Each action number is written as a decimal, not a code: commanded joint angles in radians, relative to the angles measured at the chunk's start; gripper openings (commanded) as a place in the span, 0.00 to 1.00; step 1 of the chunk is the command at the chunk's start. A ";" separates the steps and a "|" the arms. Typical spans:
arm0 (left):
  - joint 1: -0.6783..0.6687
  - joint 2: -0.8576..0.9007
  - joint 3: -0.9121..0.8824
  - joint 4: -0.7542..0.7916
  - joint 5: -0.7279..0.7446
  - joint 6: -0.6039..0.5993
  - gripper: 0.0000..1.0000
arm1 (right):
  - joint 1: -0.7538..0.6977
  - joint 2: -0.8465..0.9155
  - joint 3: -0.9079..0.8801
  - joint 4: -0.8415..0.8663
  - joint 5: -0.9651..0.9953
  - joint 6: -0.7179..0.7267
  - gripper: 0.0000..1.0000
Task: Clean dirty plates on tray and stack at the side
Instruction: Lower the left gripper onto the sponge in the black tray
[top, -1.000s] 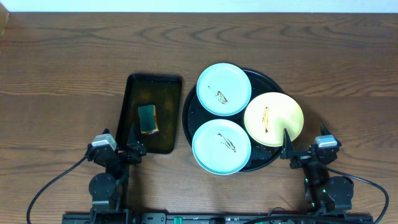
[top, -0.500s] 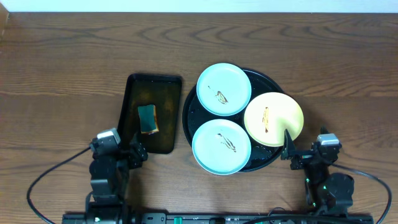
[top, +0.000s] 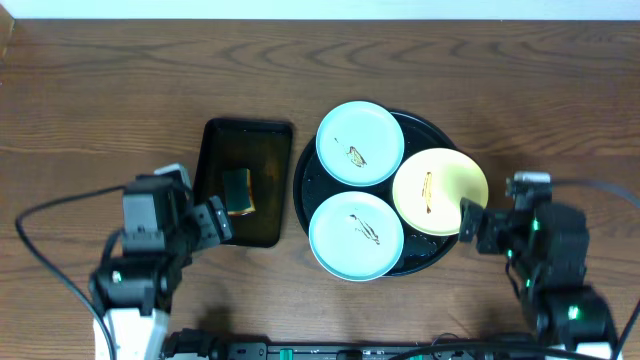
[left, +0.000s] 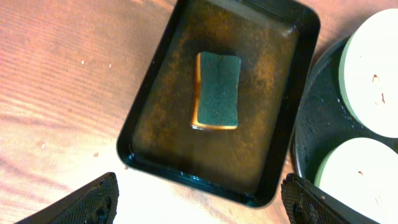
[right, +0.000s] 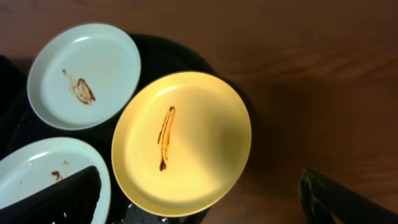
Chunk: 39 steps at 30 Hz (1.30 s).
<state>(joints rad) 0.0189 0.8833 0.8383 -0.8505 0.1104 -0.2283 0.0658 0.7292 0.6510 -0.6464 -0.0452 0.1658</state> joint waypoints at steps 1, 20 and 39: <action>0.004 0.071 0.080 -0.052 0.024 0.006 0.84 | 0.012 0.122 0.130 -0.057 0.003 -0.003 0.99; -0.005 0.439 0.264 0.087 -0.021 0.007 0.78 | 0.012 0.259 0.219 -0.095 0.048 -0.024 0.99; -0.077 0.885 0.264 0.143 -0.009 0.007 0.77 | 0.012 0.259 0.219 -0.095 0.048 -0.024 0.99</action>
<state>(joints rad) -0.0601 1.7359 1.0927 -0.7116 0.0929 -0.2283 0.0662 0.9882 0.8501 -0.7406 -0.0063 0.1490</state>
